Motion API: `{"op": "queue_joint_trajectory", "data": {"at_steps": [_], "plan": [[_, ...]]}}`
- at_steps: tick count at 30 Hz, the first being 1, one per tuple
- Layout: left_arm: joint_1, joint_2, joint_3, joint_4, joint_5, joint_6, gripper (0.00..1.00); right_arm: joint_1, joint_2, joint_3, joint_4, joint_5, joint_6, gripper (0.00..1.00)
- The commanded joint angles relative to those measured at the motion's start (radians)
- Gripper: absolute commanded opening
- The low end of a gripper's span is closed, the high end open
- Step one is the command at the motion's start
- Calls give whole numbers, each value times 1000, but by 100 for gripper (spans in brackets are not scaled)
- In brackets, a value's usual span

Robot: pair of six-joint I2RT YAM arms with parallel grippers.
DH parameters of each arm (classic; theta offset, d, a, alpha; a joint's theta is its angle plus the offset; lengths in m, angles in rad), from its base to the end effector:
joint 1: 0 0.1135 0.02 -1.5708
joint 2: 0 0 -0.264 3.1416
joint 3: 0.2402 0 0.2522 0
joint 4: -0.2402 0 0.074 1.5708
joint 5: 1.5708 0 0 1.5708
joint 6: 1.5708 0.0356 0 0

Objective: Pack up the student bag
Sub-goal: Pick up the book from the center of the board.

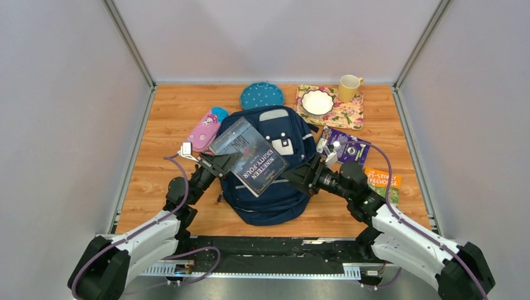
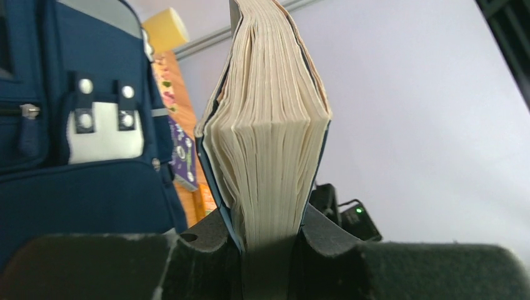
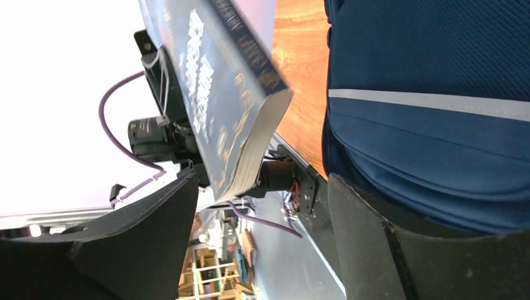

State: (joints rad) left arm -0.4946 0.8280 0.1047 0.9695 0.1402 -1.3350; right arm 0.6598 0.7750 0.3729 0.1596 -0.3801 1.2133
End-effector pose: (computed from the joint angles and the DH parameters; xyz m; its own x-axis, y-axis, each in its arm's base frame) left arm 0.1479 -0.0854 0.2174 -0.5229 -0.8119 -0.2597 0.3463 0.0761 -0.9350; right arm 0.1375 0.1234 0.2319 -0.8662 0.4290 -0.2562 -0.1210 0.3174 0.9405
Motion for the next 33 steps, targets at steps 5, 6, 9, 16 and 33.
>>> {"op": "queue_joint_trajectory", "data": {"at_steps": [5,6,9,16,33], "plan": [[-78,103,30,449,-66,-81,0,38,222,40,426,-9,132,80],[-79,117,24,477,-80,-99,0,44,262,47,455,-8,132,80],[-81,172,23,567,-70,-131,0,57,325,58,549,0,140,80],[-101,180,6,568,-93,-102,0,83,382,75,649,6,184,52],[-114,214,23,566,-42,-112,0,84,418,110,693,12,181,28]]}}
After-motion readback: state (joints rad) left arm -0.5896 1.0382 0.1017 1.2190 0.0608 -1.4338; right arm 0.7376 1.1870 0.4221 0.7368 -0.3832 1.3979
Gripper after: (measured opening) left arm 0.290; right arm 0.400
